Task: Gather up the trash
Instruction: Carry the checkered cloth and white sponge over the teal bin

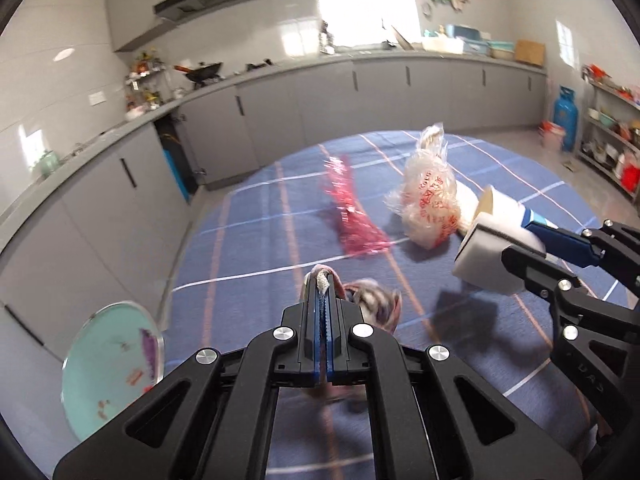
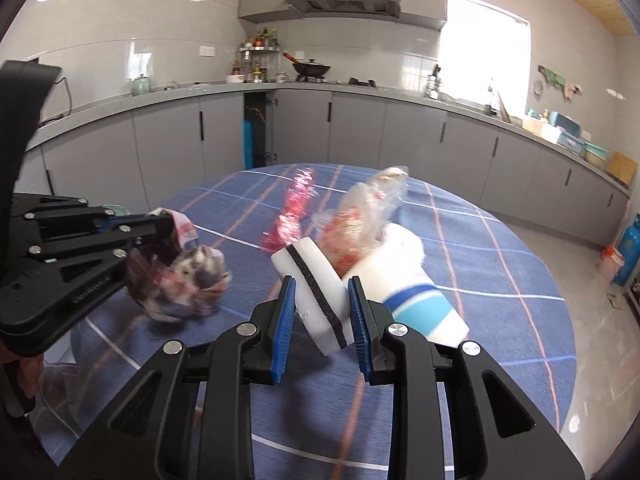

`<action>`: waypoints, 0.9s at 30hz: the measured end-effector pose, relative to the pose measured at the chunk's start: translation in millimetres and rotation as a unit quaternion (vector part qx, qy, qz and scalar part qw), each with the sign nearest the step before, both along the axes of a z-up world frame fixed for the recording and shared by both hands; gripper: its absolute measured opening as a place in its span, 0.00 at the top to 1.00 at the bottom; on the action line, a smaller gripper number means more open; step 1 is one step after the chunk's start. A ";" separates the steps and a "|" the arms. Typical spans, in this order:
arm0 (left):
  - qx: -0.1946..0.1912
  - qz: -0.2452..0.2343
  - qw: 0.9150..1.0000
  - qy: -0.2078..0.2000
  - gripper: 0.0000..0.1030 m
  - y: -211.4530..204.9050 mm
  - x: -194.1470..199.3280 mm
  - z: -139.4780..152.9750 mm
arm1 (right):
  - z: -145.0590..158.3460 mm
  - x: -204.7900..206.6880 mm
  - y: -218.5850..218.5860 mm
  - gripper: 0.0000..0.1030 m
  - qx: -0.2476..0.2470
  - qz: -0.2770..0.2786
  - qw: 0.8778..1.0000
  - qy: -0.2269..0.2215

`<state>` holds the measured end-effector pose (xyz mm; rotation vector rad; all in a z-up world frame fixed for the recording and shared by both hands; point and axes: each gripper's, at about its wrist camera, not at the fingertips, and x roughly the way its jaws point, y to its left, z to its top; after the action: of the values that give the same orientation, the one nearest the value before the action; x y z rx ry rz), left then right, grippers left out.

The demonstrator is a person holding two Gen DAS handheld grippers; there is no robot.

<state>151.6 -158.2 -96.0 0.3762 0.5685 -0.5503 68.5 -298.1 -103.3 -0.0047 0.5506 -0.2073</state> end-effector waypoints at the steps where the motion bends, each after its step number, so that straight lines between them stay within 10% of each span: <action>1: -0.003 0.003 1.000 0.000 0.97 4.2 1.3 2.2 | 1.0 1.7 3.7 0.74 0.000 0.006 1.000 -0.001; 27: -0.015 0.143 0.989 -0.039 0.97 108.2 11.0 16.5 | 23.0 40.7 89.5 0.74 -0.006 0.110 0.994 -0.012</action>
<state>162.6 -50.1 -79.5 0.2792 0.5270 -0.2661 109.2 -208.6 -80.3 -0.0746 0.5210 0.0042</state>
